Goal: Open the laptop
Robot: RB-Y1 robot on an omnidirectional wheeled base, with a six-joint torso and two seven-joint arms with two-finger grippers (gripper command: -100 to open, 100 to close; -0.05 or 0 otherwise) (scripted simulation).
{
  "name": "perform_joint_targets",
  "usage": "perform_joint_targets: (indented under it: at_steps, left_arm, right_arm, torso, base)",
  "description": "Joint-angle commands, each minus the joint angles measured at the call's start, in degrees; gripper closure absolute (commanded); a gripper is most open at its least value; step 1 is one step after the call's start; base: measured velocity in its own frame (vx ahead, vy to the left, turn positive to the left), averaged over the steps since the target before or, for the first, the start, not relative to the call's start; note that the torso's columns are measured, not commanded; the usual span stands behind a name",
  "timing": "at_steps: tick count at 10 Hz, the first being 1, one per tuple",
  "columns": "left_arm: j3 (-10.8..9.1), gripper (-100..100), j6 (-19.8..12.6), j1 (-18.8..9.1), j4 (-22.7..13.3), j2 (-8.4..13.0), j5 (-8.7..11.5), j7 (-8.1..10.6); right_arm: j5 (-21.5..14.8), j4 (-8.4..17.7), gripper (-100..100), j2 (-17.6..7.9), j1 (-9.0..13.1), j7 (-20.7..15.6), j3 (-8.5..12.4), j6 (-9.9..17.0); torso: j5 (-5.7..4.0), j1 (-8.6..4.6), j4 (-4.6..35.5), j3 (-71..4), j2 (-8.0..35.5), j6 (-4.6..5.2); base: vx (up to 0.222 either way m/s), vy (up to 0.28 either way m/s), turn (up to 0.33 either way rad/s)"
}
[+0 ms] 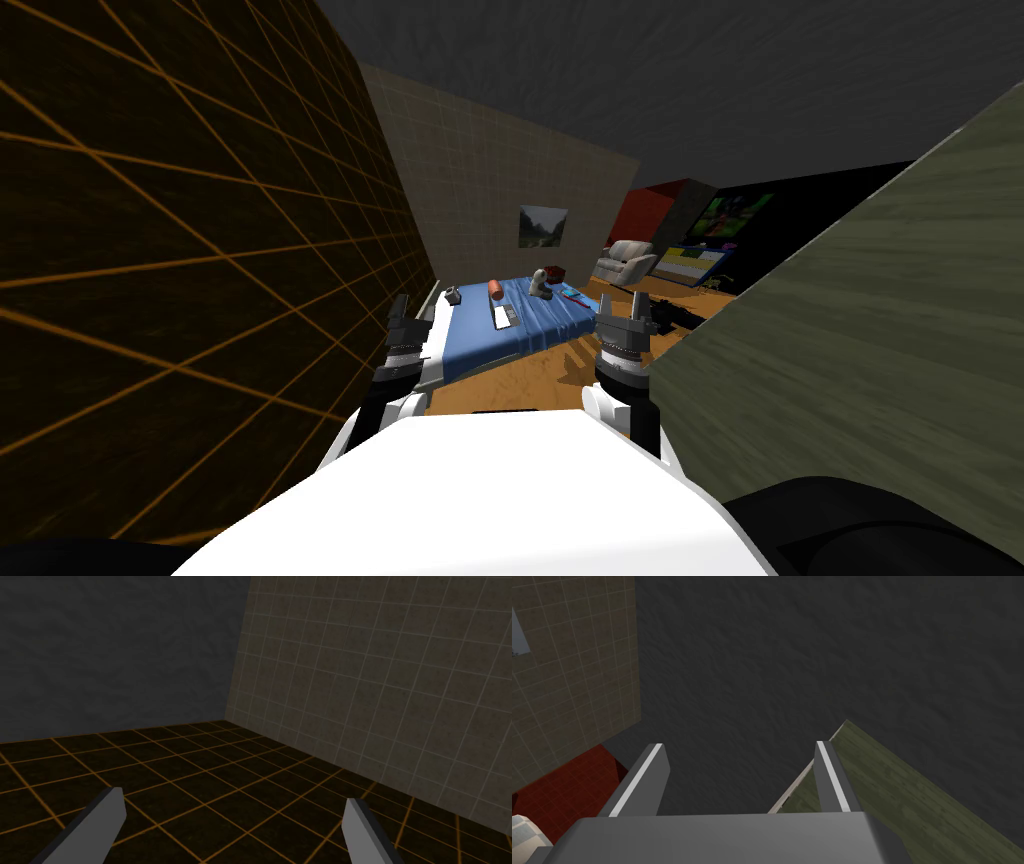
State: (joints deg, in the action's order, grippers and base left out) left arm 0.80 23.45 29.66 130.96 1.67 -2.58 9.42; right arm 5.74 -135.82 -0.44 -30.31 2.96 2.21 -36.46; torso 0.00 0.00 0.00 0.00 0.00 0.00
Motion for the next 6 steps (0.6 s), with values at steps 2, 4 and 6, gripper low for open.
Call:
perform_joint_targets:
  at_steps: [2, 4, 6]
  left_arm:
    - [0.0, 0, 0.0, 0.0, 0.0, 0.0, 0.0, 0.0]
    - [0.0, 0, 0.0, 0.0, 0.01, 0.0, 0.0, 0.0]
    - [0.0, 0, 0.0, 0.0, 0.01, 0.0, 0.0, 0.0]
  right_arm:
    - [0.0, 0.0, 0, 0.0, 0.0, 0.0, 0.0, 0.0]
    - [0.0, -0.01, 0, 0.0, 0.0, 0.0, 0.0, 0.0]
    - [0.0, -0.01, 0, 0.0, 0.0, 0.0, 0.0, 0.0]
  torso:
    - [0.0, 0.0, 6.0, -12.0, 5.97, 0.0]
    - [0.0, 0.0, 14.24, -28.5, 14.22, 0.0]
    - [0.0, 0.0, 22.68, -45.36, 22.69, 0.0]
  base:
    - [0.0, 0.0, 0.0]
    - [0.0, 0.0, 0.0]
    - [0.0, 0.0, 0.0]
